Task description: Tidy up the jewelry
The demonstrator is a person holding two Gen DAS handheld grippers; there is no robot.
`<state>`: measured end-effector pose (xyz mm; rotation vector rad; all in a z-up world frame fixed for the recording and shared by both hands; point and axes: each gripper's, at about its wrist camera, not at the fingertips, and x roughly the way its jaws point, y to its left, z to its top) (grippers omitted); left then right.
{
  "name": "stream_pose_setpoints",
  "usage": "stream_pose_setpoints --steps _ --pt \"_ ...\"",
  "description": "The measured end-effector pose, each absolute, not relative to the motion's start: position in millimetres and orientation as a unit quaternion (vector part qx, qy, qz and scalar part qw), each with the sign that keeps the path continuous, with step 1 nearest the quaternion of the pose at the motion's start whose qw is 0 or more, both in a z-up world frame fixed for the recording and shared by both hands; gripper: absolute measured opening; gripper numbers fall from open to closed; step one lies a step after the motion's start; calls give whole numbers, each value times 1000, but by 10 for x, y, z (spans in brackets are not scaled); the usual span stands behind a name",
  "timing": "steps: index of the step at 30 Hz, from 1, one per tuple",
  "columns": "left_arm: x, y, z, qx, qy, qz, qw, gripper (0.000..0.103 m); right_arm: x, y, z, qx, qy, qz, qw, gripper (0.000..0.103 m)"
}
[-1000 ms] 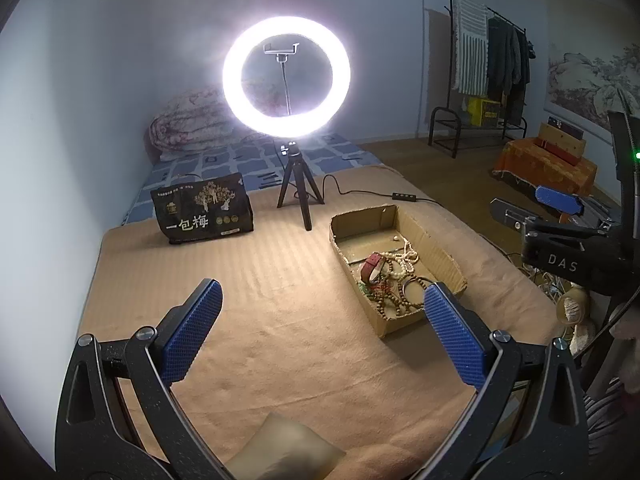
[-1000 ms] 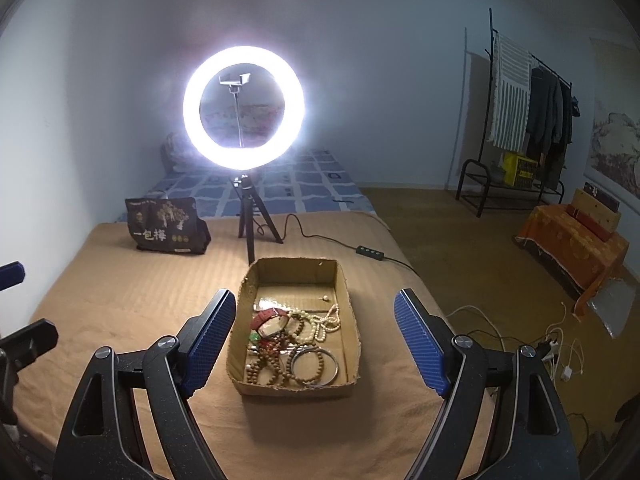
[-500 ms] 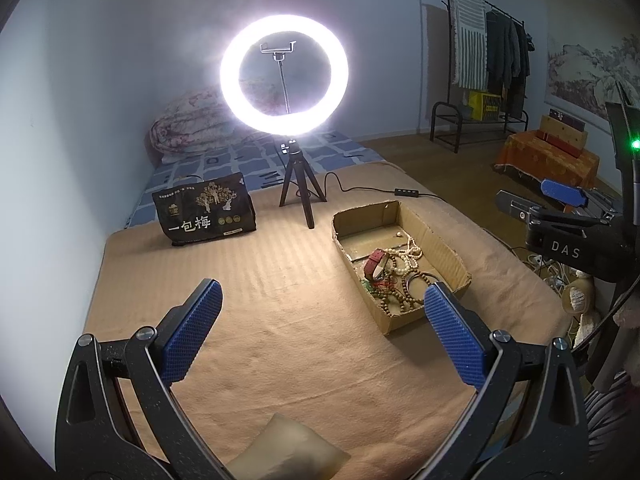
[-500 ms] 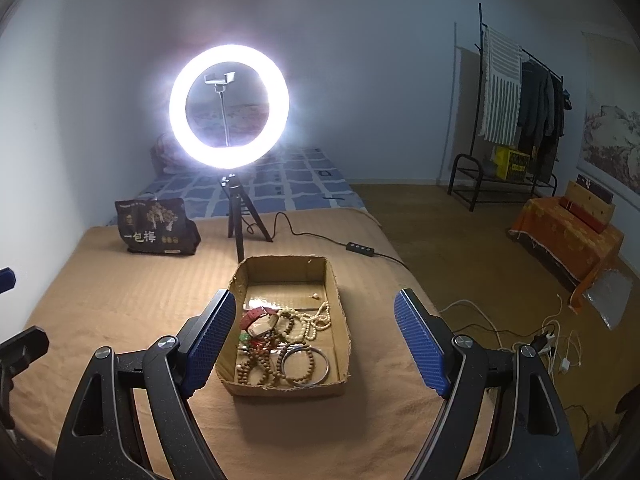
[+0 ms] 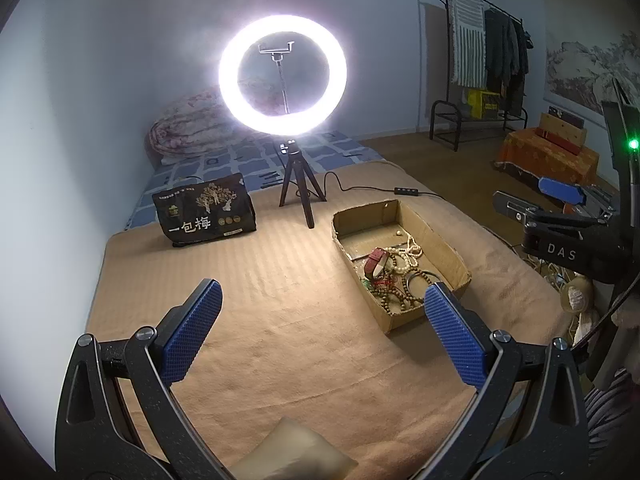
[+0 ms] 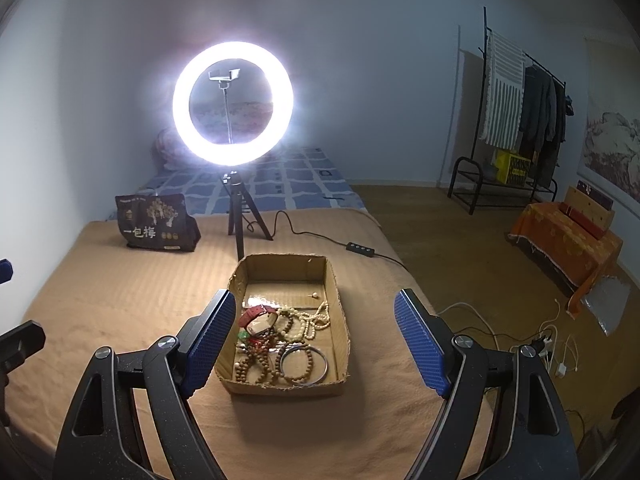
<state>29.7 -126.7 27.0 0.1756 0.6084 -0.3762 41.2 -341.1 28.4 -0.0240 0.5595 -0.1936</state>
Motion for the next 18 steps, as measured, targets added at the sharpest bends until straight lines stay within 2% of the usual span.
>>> stream_pose_setpoints --steps 18 --pt "294 -1198 314 94 282 -171 939 103 415 -3391 265 -16 279 -90 956 82"
